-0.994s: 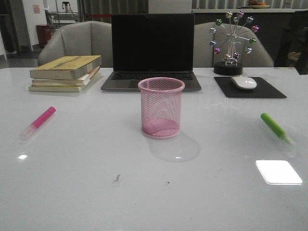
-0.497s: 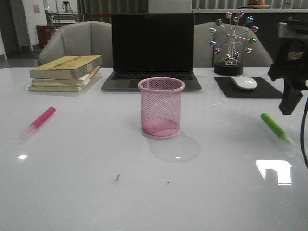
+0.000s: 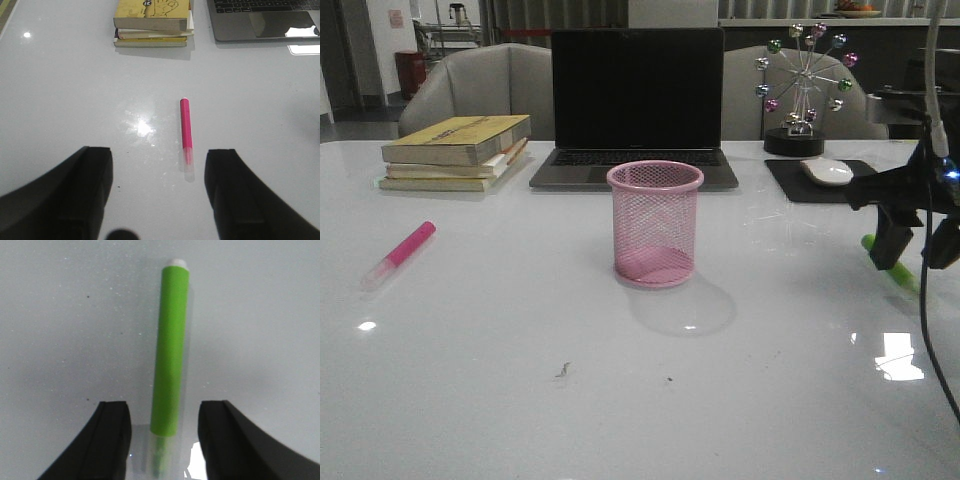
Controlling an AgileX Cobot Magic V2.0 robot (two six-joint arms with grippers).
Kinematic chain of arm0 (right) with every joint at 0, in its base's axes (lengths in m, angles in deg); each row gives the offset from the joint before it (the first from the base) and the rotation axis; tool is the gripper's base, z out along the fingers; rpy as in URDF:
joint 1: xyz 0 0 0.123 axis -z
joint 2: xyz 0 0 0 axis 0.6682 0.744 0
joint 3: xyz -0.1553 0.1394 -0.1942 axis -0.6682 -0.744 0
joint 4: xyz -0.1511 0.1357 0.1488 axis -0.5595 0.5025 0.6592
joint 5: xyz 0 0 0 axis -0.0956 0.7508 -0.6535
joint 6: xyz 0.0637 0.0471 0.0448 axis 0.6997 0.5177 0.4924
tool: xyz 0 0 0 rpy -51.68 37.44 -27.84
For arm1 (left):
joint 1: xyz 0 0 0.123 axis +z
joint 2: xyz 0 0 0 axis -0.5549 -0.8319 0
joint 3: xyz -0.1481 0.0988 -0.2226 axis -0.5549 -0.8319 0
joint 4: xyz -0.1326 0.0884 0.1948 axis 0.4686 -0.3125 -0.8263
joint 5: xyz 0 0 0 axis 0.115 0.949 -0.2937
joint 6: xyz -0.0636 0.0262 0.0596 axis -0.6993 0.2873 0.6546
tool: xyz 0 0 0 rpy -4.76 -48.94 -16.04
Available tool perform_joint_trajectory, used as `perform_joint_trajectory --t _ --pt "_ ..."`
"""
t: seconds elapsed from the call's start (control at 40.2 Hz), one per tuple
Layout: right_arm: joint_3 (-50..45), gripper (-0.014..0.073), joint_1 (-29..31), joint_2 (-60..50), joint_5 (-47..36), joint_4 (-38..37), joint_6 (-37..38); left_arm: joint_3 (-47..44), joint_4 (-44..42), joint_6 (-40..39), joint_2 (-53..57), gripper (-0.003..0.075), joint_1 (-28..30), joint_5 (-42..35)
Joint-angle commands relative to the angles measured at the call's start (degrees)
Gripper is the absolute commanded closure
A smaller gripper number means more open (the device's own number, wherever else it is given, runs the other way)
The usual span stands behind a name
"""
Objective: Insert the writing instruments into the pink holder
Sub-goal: 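Lower the right gripper onto the green highlighter and close on it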
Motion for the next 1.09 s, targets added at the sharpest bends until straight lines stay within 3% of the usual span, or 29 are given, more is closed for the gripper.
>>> perform_joint_trajectory --t 0.0,0.472,0.646,0.895,1.069 --pt "3.53 0.0162 -0.95 -0.91 -1.83 0.38 -0.57 2.06 0.45 -0.05 0.70 0.0251 -0.37 -3.58" --pt "7.89 0.0164 -1.10 2.11 1.11 -1.07 -0.57 2.06 0.45 -0.05 0.70 0.0251 -0.37 -3.58" --pt "7.89 0.0215 -1.03 3.84 1.31 -1.52 -0.57 2.06 0.45 -0.05 0.70 0.0251 -0.37 -3.58" --pt "7.89 0.0217 -1.03 4.57 0.78 -1.68 -0.50 2.06 0.45 -0.05 0.70 0.0251 -0.37 -3.58" --pt "7.89 0.0365 -1.03 6.46 2.90 -1.68 -0.50 2.06 0.45 -0.05 0.70 0.0251 -0.37 -3.58"
